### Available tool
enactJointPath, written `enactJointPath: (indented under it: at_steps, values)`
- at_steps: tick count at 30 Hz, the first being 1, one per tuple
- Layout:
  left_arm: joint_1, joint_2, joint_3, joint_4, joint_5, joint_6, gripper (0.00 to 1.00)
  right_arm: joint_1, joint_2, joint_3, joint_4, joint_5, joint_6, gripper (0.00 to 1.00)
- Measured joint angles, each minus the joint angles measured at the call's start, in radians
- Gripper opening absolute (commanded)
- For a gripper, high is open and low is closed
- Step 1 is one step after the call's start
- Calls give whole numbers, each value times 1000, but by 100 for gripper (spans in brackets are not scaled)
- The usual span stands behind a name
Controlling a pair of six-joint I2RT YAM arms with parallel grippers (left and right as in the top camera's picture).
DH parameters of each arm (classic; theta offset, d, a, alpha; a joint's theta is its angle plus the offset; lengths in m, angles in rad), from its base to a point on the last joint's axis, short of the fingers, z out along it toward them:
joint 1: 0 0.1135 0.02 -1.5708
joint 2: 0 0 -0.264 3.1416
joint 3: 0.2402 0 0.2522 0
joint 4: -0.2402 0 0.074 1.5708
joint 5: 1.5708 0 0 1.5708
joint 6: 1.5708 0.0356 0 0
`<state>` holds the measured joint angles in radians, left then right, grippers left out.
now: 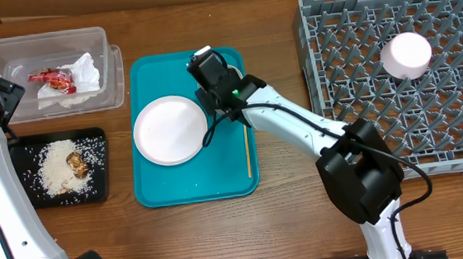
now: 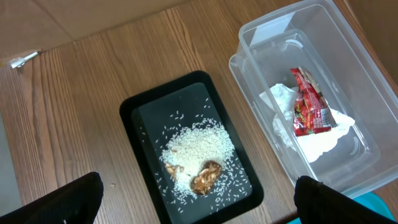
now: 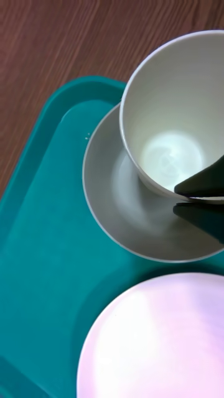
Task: Sort waste into correct bins and load items into the dishwasher
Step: 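Carry the white cup into the dish rack and set it down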
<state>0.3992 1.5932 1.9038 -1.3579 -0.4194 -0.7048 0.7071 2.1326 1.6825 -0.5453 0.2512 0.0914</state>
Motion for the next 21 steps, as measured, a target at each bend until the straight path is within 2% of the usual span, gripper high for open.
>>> enactJointPath:
  at_steps: [7,10,12,16,21]
  values:
    - [0,0,0,0,0,0,100,-29,-100,139,-117,-1,24,4]
    - [0,0,0,0,0,0,100,-109,-203,194,-183,-26,90,4]
    - [0,0,0,0,0,0,100,-199,-262,211,-231,-78,134,4]
    - [0,0,0,-1,0,0,100,-503,-331,225,-333,-326,200,4]
    - [0,0,0,0,0,0,100,-887,-319,159,-328,-869,197,4]
